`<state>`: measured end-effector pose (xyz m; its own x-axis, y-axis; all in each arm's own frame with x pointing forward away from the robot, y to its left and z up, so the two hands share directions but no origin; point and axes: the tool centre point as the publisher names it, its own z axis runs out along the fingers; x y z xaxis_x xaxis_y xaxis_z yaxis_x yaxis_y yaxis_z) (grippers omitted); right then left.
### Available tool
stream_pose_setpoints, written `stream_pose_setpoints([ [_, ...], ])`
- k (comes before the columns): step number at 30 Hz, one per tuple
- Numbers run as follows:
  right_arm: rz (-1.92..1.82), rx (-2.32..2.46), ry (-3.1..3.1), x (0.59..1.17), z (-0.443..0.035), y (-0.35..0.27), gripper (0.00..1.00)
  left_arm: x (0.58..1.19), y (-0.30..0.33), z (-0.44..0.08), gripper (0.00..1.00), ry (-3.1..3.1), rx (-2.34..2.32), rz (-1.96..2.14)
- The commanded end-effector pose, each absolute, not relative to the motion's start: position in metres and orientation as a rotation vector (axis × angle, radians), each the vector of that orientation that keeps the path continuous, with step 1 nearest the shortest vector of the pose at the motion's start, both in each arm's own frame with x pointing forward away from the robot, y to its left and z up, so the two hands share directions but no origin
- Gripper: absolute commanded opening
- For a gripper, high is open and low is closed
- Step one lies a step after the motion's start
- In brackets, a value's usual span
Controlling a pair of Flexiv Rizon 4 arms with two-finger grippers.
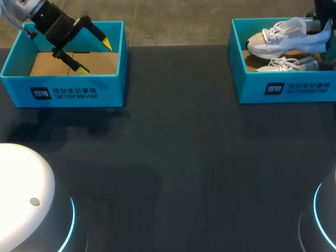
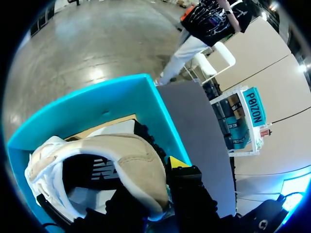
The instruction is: Take the shoe out of the shoebox, open the shoe tongue, remove and reinsert the insole, then place the shoe into the shoebox
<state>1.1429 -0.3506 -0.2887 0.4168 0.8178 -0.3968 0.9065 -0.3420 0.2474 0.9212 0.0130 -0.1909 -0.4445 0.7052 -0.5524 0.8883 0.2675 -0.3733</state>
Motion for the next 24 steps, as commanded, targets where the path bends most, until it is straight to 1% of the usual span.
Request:
stream_pose_setpoints([
  [1, -0.298, 2.258, 1.470, 1.154, -0.298, -0.354, 0.00, 0.921, 0.013, -0.190, 1.00, 2.269, 1.470, -0.944],
  [24, -0.322, 2.283, 1.490, 1.159, -0.331, -0.358, 0.00, 0.921, 0.013, -0.190, 1.00, 2.269, 1.470, -0.944],
])
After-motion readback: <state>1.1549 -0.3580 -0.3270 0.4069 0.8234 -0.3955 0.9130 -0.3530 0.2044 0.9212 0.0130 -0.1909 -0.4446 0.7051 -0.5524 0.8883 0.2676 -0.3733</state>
